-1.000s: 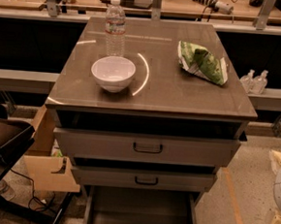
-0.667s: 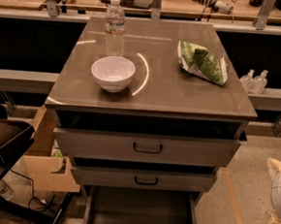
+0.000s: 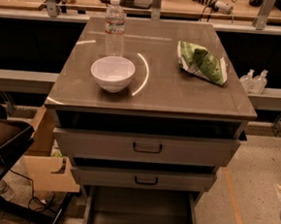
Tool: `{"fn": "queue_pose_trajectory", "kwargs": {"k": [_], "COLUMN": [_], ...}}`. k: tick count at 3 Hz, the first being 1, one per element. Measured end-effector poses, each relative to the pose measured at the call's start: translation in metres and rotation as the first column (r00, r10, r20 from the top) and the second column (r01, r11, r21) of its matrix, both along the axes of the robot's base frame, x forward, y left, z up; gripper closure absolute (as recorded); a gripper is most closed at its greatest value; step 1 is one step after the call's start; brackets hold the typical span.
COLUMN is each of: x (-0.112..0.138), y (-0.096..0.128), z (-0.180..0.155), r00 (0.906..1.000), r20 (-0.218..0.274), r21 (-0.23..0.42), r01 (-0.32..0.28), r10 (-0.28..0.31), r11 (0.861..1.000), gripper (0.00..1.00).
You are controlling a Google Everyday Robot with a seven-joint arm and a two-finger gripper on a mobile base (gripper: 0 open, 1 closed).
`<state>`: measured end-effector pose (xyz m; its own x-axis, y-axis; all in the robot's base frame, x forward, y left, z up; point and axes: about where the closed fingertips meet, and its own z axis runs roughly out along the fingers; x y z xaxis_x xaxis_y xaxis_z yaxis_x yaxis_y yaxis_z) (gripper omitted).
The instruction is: Close bottom drawer
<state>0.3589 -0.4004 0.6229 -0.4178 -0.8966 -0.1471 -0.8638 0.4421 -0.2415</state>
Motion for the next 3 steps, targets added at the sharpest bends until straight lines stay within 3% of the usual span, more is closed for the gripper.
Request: {"fn": "queue_pose_trajectory", "kwargs": {"k": [1,2,3], "x": [-0.004,-0.018,-0.018], "y": [-0.014,-0.008,-0.008], "z": [-0.079,-0.148,-0.148], "r00": [0.9964,0.9822,0.9822], "r20": [-0.078,-0.157,-0.157], "r21": [0.043,0.055,0.055], "r01": [-0.029,-0.095,-0.095], "r10": [0.032,0.102,0.102], "r11": [0.999,0.994,0.994], "gripper": [0.00,0.00,0.00]}}
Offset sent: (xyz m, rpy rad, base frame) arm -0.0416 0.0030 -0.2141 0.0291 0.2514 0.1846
